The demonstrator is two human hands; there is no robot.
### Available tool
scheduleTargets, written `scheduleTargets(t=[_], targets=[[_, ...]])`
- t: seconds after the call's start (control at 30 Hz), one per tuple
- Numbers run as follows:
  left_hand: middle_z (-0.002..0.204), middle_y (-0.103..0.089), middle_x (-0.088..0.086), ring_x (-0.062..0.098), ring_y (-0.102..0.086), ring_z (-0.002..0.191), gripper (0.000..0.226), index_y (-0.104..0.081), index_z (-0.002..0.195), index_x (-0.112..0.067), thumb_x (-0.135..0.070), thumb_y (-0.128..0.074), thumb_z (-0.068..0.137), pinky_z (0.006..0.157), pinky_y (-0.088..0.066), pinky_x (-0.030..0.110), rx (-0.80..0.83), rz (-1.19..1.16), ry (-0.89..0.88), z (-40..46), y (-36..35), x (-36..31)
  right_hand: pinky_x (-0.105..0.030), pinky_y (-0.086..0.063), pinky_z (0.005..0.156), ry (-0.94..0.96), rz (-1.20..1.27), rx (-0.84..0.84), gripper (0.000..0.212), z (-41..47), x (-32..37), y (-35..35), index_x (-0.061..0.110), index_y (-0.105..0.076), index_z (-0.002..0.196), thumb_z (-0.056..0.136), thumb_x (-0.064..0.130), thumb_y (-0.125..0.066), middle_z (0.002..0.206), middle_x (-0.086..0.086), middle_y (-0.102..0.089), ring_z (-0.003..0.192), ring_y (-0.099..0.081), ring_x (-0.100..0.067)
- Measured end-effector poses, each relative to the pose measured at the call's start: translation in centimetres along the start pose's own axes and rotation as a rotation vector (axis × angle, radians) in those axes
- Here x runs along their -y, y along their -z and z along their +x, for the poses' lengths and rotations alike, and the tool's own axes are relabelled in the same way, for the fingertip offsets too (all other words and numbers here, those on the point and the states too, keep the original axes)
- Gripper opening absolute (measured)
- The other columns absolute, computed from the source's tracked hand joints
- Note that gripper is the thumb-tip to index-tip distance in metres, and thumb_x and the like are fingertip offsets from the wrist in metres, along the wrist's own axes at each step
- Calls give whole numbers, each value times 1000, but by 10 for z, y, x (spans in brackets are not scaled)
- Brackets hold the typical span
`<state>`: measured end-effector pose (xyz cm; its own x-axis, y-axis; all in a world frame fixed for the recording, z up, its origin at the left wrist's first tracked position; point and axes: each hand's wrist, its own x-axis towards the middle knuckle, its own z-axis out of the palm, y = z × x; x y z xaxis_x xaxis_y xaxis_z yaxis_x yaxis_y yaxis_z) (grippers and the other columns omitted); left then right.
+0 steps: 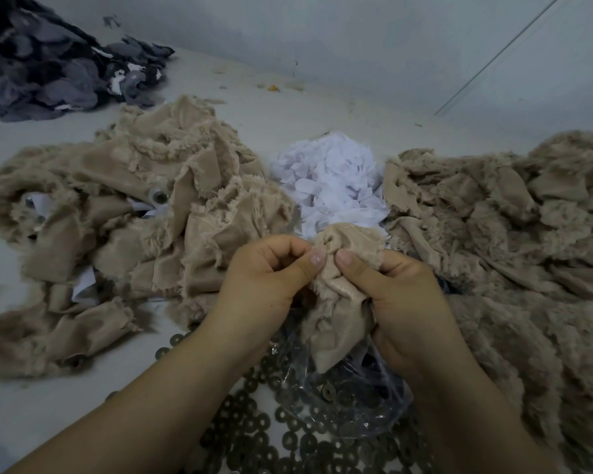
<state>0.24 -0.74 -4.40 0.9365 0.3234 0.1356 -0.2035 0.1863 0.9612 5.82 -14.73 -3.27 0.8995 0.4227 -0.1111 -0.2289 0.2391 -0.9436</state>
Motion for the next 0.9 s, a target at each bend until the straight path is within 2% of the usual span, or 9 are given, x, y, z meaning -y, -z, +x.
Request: scheduleTargets(t=[0.13, 0.3, 0.47, 0.53, 0.6, 0.67, 0.73, 0.83, 0.9], targets=[[75, -69, 14, 26, -63, 72, 15, -74, 74, -12, -25, -69, 81, 72, -56, 36, -21, -1, 24, 1, 0, 1, -37, -61, 63, 9, -35, -22, 34, 0, 1, 0, 0, -76, 84, 60, 25, -80, 88, -23, -75, 76, -75, -33], [73, -66, 12, 26, -60, 71, 20, -70, 74, -8, -26, -66, 82, 72, -54, 39, -27, 14, 4, 0, -1, 1, -35, -60, 61, 28, -58, -39, 29, 0, 1, 0, 3, -77, 80, 61, 25, -79, 84, -22, -75, 72, -75, -32], [66, -64, 4, 14, -57, 62, 9, -71, 72, -14, -20, -71, 78, 60, -51, 23, -12, 74, -55, -1, -2, 1, -50, -61, 68, 76, -184, -98, 34, 0, -1, 1, 2, -75, 78, 63, 32, -79, 79, -23, -74, 74, -73, -41], [67, -64, 5, 13, -56, 61, 7, -71, 73, -13, -16, -72, 79, 58, -50, 22, -16, 81, -69, -2, -2, 1, -53, -61, 68, 91, -215, -104, 26, 0, -2, 2, 3, -75, 78, 71, 28, -79, 79, -22, -74, 76, -72, -44], [66, -64, 4, 12, -57, 61, 11, -71, 74, -13, -9, -73, 83, 58, -51, 22, -27, 96, -85, -2, -2, 2, -47, -62, 66, 111, -235, -105, 11, 0, -1, 0, 10, -77, 73, 81, 17, -77, 76, -18, -75, 72, -74, -37], [66, -65, 4, 12, -57, 61, 13, -71, 74, -15, -7, -73, 85, 57, -51, 23, -42, 143, -111, -3, -3, 2, -40, -62, 62, 147, -270, -116, 16, -2, 0, 0, 12, -77, 70, 85, 12, -74, 71, -13, -75, 67, -74, -29], [64, -64, 2, 11, -56, 58, 14, -70, 73, -16, -8, -74, 84, 53, -49, 23, -56, 205, -140, -2, -4, 2, -41, -62, 58, 203, -331, -144, 18, -3, 1, -2, 6, -74, 68, 86, 11, -74, 67, -13, -74, 63, -73, -31], [59, -61, -1, 8, -52, 54, 15, -69, 72, -16, -9, -76, 83, 49, -45, 21, -76, 256, -163, -2, -5, 3, -50, -51, 46, 286, -439, -187, 30, -5, 2, -3, -5, -65, 66, 85, 15, -76, 60, -24, -65, 52, -57, -43], [57, -60, -6, 3, -51, 51, 16, -68, 72, -17, -10, -77, 83, 48, -43, 18, -79, 290, -184, -2, -5, 3, -34, -36, 37, 303, -490, -210, 42, -5, 2, -3, -1, -53, 54, 84, 15, -76, 45, -11, -51, 40, -41, -24]])
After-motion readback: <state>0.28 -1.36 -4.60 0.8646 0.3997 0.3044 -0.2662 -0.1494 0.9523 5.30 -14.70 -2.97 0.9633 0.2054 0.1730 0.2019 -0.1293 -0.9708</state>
